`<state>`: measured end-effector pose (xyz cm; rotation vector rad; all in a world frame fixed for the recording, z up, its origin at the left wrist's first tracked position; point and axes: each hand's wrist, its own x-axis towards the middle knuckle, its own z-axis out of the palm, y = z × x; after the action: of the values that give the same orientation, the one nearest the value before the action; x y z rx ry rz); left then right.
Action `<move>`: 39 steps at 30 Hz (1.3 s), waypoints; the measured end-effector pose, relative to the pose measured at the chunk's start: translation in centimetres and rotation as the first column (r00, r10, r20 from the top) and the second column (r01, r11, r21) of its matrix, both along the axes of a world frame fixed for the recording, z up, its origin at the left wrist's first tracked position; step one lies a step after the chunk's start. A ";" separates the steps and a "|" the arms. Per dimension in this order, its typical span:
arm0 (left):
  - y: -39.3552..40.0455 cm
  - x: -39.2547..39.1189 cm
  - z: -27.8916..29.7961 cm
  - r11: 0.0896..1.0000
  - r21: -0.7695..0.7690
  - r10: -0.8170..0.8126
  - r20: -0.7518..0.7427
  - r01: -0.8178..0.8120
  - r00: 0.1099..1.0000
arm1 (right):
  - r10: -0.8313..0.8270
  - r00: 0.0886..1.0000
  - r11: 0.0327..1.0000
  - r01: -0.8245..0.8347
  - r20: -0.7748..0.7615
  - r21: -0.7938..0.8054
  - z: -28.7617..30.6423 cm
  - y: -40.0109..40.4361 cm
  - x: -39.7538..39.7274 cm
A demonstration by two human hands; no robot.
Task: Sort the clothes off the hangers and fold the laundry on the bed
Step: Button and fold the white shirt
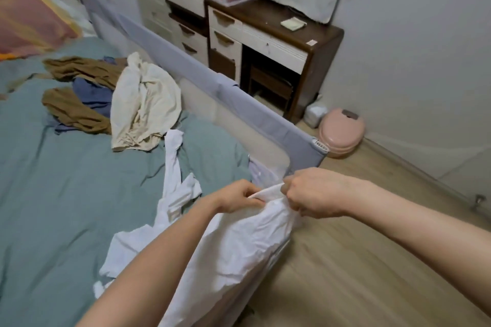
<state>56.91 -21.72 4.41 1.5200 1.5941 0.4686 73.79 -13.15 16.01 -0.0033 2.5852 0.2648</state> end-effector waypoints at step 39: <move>-36.9 -12.1 16.0 0.929 0.235 0.199 -0.969 0.286 0.148 | -0.004 0.956 0.482 -0.256 -0.294 -0.838 8.8 -18.3 -24.7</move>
<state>44.78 -58.59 20.38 2.4363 2.5374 -0.5580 49.13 -31.47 24.84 -0.5757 2.6644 -1.1220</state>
